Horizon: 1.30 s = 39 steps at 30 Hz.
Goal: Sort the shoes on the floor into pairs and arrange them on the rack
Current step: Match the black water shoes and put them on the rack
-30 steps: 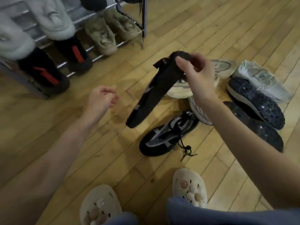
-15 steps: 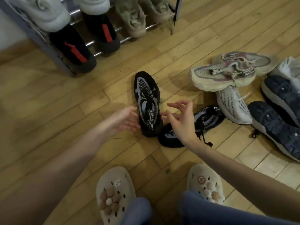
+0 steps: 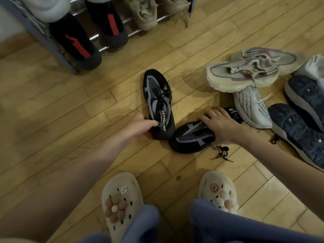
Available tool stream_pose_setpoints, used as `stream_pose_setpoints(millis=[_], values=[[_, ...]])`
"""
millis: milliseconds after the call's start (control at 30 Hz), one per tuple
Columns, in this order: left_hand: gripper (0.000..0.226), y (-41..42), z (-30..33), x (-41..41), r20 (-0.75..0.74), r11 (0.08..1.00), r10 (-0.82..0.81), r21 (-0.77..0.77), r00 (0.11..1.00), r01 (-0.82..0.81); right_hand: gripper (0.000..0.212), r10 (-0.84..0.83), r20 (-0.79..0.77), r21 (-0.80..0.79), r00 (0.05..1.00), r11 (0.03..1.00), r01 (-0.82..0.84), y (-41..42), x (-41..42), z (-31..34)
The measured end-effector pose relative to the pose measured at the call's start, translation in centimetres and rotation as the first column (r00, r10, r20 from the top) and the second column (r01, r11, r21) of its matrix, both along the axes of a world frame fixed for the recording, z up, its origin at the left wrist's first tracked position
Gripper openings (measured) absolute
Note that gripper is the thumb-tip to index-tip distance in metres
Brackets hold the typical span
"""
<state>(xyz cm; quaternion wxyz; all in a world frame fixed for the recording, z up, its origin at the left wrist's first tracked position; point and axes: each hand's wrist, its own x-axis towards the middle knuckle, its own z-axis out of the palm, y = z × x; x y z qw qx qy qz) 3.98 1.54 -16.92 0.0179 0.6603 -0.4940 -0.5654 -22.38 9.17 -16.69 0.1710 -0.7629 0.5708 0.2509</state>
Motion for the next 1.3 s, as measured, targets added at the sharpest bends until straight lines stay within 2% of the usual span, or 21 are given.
stream_pose_setpoints(millis=[100,233,300,400,500,567,633,667,733,800,867,933,1000,1067,1167,1233,1300], values=[[0.048,-0.2,0.2,0.2,-0.104,0.996,0.040,0.086,0.994,-0.031,0.103,0.038,-0.027,-0.072,0.999,0.997,-0.040,0.0,0.2,0.1],[0.041,-1.6,1.4,1.7,-0.236,0.982,0.115,0.174,0.965,-0.075,0.106,-0.021,0.030,-0.106,0.999,0.994,0.025,-0.6,-0.1,0.6],[0.042,-2.2,1.6,3.2,-0.249,0.986,0.114,0.146,0.962,-0.079,0.102,-0.110,0.126,-0.130,0.986,0.983,0.126,-1.0,-0.3,1.2],[0.038,-2.2,1.1,4.7,-0.158,0.997,0.018,0.075,0.987,-0.006,0.092,-0.270,0.275,-0.163,0.923,0.933,0.322,-2.1,-0.6,2.5],[0.044,-1.3,0.5,4.4,-0.175,0.990,-0.035,0.126,0.984,0.057,0.084,-0.407,0.389,-0.140,0.827,0.861,0.489,-3.4,-0.6,3.5],[0.042,-0.4,0.5,3.6,-0.219,0.986,-0.050,0.147,0.974,0.083,0.075,-0.462,0.528,-0.081,0.713,0.808,0.584,-4.0,0.0,3.9],[0.037,0.2,0.5,3.0,-0.184,0.992,-0.065,0.093,0.981,0.083,0.054,-0.496,0.674,0.006,0.547,0.745,0.667,-4.6,1.4,4.6],[0.037,0.3,0.6,2.9,-0.131,0.995,-0.083,0.043,0.988,0.089,0.042,-0.523,0.723,0.071,0.450,0.705,0.706,-4.9,2.2,4.9],[0.037,0.3,1.4,2.9,-0.040,0.990,-0.119,-0.075,0.992,0.116,0.032,-0.619,0.767,0.306,0.167,0.582,0.753,-5.9,4.2,5.3],[0.034,0.1,2.7,3.4,-0.089,0.978,-0.154,-0.158,0.984,0.139,0.047,-0.731,0.674,0.562,-0.110,0.410,0.719,-7.2,6.6,5.6],[0.034,0.1,4.5,4.3,-0.239,0.974,-0.199,-0.152,0.950,0.166,0.066,-0.781,0.582,0.674,-0.225,0.310,0.670,-8.6,8.8,5.7],[0.053,0.1,5.8,5.1,-0.358,0.979,-0.198,-0.112,0.912,0.169,0.059,-0.804,0.527,0.740,-0.275,0.276,0.613,-9.8,10.7,5.8],[0.072,0.2,6.2,5.3,-0.358,0.984,-0.165,-0.124,0.919,0.129,0.038,-0.813,0.507,0.783,-0.286,0.296,0.547,-10.7,12.3,5.9],[0.065,0.4,5.9,5.2,-0.326,0.983,-0.081,-0.183,0.942,0.021,0.033,-0.809,0.515,0.796,-0.284,0.328,0.508,-11.3,13.8,6.1],[0.025,0.3,5.3,5.6,-0.348,0.946,0.069,-0.274,0.935,-0.172,0.060,-0.765,0.582,0.761,-0.277,0.392,0.517,-11.9,15.7,6.1],[0.025,0.0,5.1,6.9,-0.423,0.939,0.136,-0.234,0.896,-0.253,0.064,-0.726,0.640,0.721,-0.254,0.452,0.526,-12.2,16.0,5.7],[0.037,-0.3,4.9,8.6,-0.506,0.943,0.186,-0.149,0.842,-0.298,0.049,-0.688,0.685,0.673,-0.239,0.473,0.568,-11.9,15.8,5.2]])
